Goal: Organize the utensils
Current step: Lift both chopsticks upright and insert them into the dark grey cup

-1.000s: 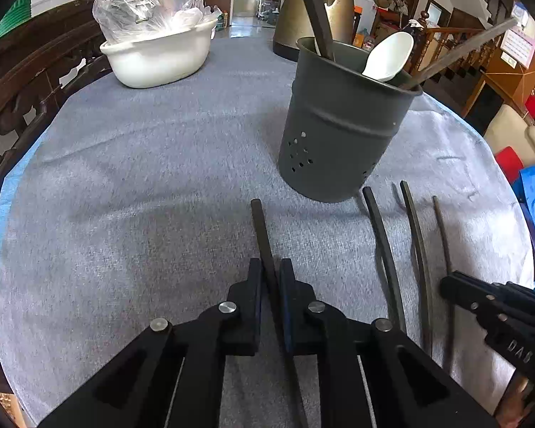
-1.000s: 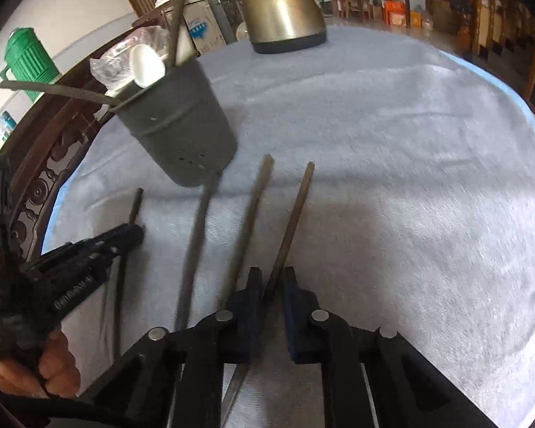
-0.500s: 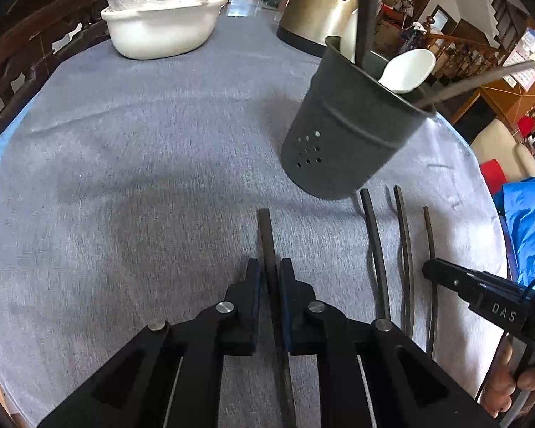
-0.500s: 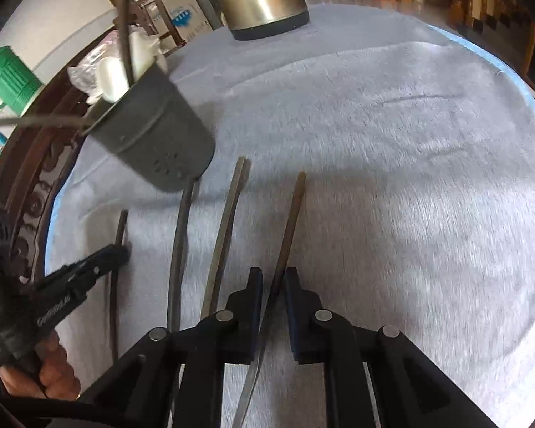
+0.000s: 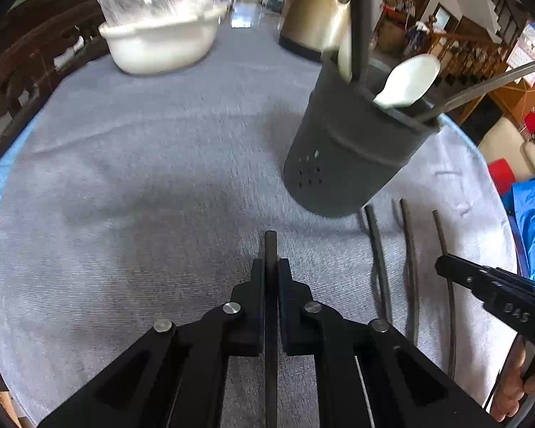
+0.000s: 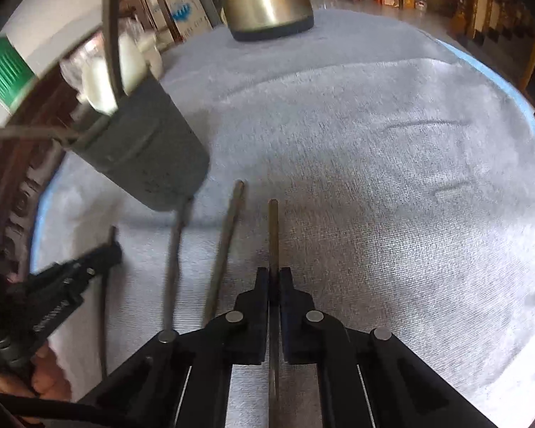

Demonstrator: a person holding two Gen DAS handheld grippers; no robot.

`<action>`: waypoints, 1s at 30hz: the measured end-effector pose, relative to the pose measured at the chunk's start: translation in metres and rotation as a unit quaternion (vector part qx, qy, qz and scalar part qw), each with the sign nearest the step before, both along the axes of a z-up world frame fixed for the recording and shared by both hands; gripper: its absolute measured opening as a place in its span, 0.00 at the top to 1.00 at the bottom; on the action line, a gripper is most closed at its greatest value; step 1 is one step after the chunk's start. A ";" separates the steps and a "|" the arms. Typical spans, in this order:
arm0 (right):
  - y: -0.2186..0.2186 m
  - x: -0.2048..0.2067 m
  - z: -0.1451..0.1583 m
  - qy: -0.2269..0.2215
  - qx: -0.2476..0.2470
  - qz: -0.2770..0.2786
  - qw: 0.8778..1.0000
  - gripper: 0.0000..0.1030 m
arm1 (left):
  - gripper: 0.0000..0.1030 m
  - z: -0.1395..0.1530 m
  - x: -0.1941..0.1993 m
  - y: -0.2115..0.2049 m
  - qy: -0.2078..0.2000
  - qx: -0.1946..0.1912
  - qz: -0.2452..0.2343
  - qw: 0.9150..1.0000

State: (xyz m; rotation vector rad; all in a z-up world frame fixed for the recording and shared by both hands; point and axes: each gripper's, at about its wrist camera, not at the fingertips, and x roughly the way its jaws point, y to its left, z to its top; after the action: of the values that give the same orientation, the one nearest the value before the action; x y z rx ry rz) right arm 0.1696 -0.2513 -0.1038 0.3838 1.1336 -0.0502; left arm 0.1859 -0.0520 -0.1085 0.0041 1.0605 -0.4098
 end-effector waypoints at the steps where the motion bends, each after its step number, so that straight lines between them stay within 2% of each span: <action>1: -0.004 -0.006 0.006 -0.016 0.009 0.000 1.000 0.94 | 0.94 0.006 -0.003 0.001 -0.009 -0.004 0.002 1.000; 8: -0.007 -0.038 0.056 -0.120 0.011 0.003 0.993 0.94 | 0.94 0.068 -0.035 0.019 -0.092 -0.066 0.014 0.993; 12: -0.003 -0.058 0.090 -0.185 0.021 0.011 0.982 0.94 | 0.94 0.102 -0.047 0.025 -0.143 -0.093 0.019 0.985; 16: 0.004 -0.074 0.121 -0.249 0.032 0.015 0.968 0.94 | 0.94 0.137 -0.060 0.035 -0.196 -0.122 0.034 0.972; 21: 0.006 -0.082 0.156 -0.328 0.053 0.002 0.943 0.94 | 0.94 0.172 -0.064 0.043 -0.261 -0.168 0.060 0.949; 24: 0.007 -0.079 0.169 -0.371 0.061 -0.011 0.927 0.94 | 0.94 0.192 -0.062 0.047 -0.306 -0.197 0.080 0.928; 25: 0.007 -0.077 0.175 -0.390 0.063 -0.017 0.918 0.94 | 0.94 0.200 -0.061 0.048 -0.325 -0.205 0.092 0.919; 29: 0.007 -0.067 0.191 -0.452 0.065 -0.044 0.888 0.94 | 0.94 0.220 -0.048 0.047 -0.371 -0.222 0.129 0.893; 30: 0.008 -0.064 0.197 -0.474 0.060 -0.056 0.877 0.94 | 0.94 0.225 -0.043 0.046 -0.378 -0.228 0.137 0.887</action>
State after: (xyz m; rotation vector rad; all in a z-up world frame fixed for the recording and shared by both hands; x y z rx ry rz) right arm 0.1056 -0.2430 0.0933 0.5028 0.1377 0.1028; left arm 0.1427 -0.0056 0.1163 -0.3756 0.1683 -0.3446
